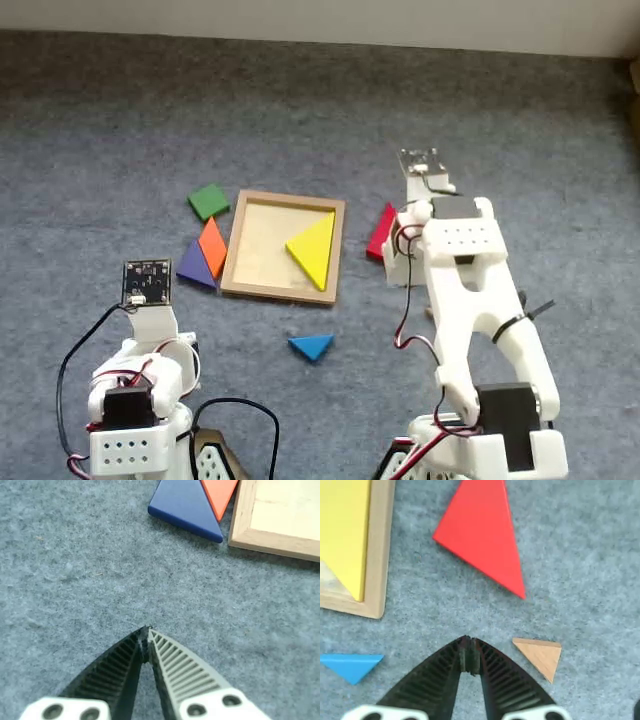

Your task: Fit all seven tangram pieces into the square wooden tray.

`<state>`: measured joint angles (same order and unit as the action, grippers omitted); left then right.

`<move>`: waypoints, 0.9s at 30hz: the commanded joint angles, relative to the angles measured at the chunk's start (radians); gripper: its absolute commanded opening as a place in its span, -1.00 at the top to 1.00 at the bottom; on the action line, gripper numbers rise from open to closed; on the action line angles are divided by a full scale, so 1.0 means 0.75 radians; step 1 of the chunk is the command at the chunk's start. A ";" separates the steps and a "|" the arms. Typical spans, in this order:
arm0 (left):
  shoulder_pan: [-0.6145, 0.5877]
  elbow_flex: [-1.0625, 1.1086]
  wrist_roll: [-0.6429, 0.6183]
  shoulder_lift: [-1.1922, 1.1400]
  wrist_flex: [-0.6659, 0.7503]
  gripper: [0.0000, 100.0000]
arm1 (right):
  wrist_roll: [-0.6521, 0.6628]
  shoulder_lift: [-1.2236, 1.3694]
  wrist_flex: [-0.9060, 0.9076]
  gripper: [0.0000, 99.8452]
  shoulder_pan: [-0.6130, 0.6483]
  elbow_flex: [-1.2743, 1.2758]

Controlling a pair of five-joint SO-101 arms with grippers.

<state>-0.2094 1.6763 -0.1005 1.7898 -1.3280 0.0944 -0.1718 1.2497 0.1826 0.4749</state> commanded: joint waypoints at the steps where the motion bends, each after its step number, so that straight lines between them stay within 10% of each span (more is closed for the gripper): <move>1: -0.011 0.028 0.008 0.017 -0.006 0.99 | 0.006 -0.091 -0.003 0.98 -0.019 0.036; 27: -0.011 0.028 0.008 0.017 -0.006 0.99 | 0.004 -0.705 -0.001 0.98 -0.021 0.508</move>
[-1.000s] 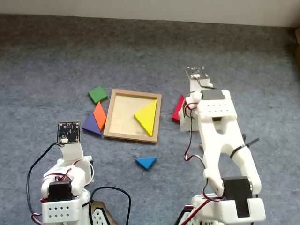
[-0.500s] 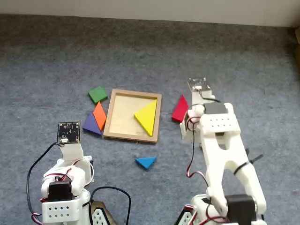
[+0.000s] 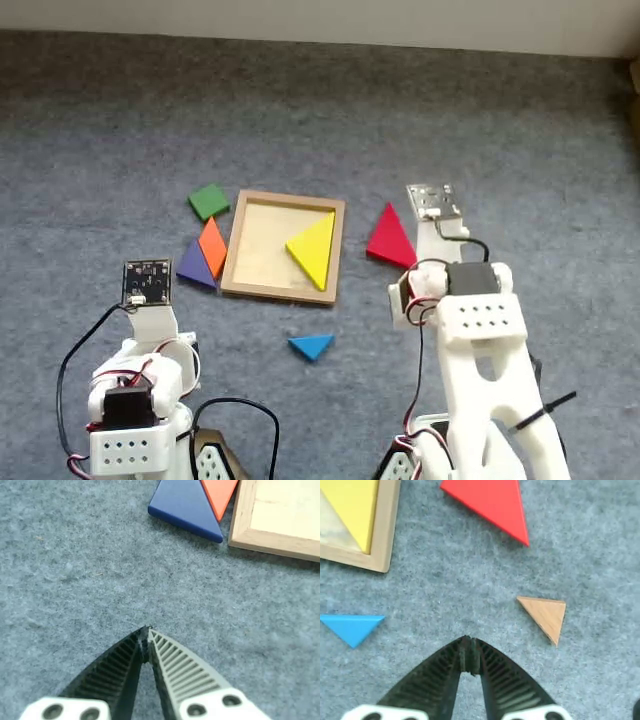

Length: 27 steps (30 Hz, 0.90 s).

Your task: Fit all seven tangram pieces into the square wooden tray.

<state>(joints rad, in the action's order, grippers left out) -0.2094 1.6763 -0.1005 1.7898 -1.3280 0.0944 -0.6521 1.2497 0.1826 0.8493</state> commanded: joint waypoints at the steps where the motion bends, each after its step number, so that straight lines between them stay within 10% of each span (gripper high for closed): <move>1: -0.011 0.028 0.008 0.017 -0.006 0.99 | 0.004 -0.081 -0.003 0.98 -0.021 0.024; 27: -0.011 0.028 0.008 0.017 -0.006 0.99 | -0.123 -0.142 -0.234 0.97 -0.021 0.230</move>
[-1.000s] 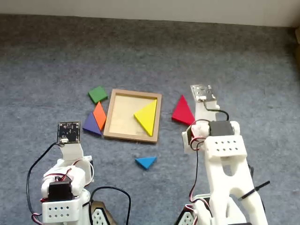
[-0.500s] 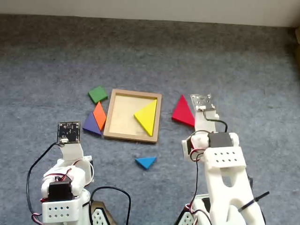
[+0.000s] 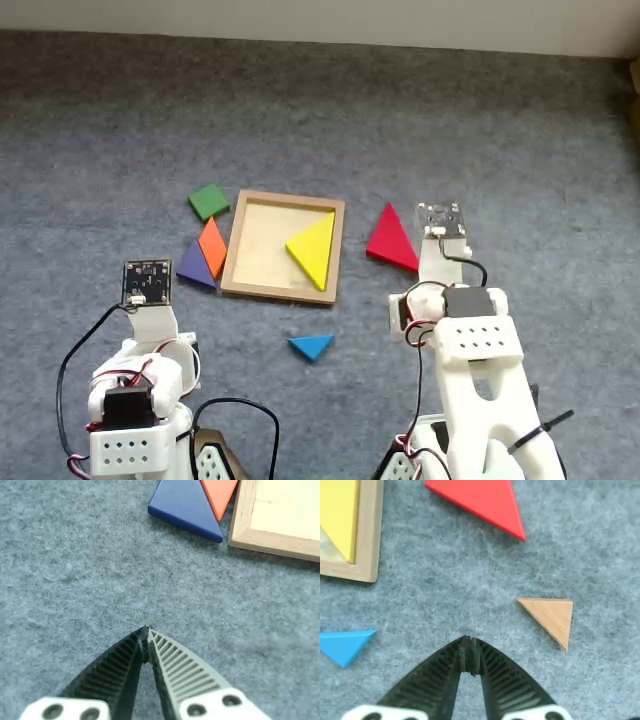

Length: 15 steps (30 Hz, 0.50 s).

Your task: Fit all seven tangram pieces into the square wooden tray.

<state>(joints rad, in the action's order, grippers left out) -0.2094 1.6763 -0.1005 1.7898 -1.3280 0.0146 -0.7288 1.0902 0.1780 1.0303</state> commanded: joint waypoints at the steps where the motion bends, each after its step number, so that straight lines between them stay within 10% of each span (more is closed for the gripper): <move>1: -0.011 0.028 0.008 0.017 -0.006 0.99 | -0.018 -0.040 -0.021 0.97 -0.015 -0.013; 15: -0.011 0.028 0.008 0.017 -0.006 0.99 | -0.100 -0.036 -0.017 0.97 -0.007 -0.230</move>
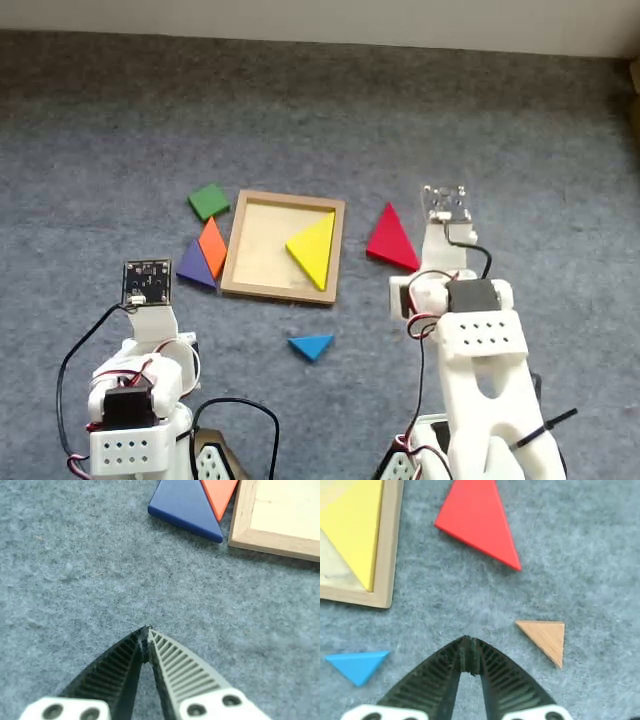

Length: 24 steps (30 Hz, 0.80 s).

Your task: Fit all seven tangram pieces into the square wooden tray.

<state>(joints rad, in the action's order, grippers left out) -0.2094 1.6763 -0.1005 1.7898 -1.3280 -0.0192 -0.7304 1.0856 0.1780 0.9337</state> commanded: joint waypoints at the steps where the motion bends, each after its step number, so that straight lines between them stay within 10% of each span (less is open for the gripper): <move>1: -0.011 0.028 0.008 0.017 -0.006 0.99 | -0.065 -0.034 -0.011 0.97 -0.005 -0.114; 24: -0.011 0.028 0.008 0.017 -0.006 0.99 | -0.078 0.492 0.177 0.97 0.097 -0.510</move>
<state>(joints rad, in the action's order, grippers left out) -0.2094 1.6763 -0.1005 1.7898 -1.3280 -0.0667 -0.4219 1.1653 0.2378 0.6882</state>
